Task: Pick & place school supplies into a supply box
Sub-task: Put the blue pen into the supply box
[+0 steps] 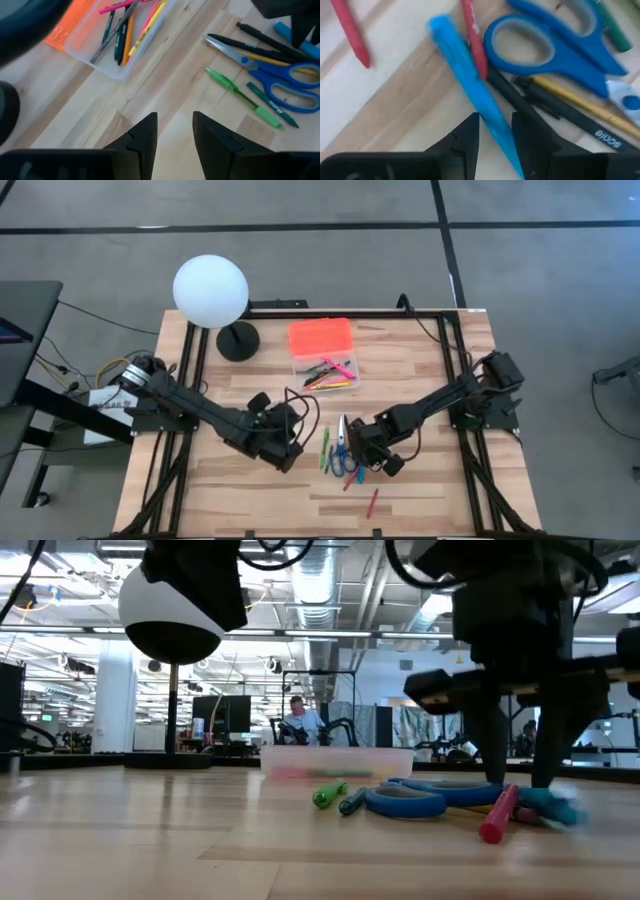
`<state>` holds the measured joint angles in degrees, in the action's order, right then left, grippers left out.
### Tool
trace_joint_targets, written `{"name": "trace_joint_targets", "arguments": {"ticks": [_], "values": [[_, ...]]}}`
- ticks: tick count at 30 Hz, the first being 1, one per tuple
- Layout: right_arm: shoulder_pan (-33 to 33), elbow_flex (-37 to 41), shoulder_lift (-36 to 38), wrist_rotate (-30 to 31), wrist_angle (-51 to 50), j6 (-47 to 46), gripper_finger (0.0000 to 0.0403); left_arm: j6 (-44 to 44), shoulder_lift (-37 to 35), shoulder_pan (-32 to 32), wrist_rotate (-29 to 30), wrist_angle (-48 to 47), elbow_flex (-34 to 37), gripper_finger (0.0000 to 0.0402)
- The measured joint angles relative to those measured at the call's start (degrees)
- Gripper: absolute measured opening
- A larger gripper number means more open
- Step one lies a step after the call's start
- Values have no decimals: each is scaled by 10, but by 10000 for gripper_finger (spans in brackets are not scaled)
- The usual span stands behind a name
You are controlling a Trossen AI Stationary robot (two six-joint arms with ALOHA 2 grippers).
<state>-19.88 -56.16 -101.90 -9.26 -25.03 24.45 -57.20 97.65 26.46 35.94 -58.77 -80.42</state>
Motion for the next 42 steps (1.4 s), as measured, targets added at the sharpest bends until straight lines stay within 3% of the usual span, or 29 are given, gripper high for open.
{"name": "trace_joint_targets", "arguments": {"ticks": [12, 24, 31, 42], "values": [[5, -2, -14, 2, -17, -28, 103, -54, 0, 25, 16, -46, 0, 119], [2, -3, -12, -12, -104, -83, 30, -57, 0, 25, 46, -85, 0, 119], [-11, -1, -4, -8, -116, -99, 43, -57, 0, 24, 68, -115, 0, 119], [7, 3, 67, -12, -130, -132, 28, -64, 0, 20, 97, -147, 0, 119]]}}
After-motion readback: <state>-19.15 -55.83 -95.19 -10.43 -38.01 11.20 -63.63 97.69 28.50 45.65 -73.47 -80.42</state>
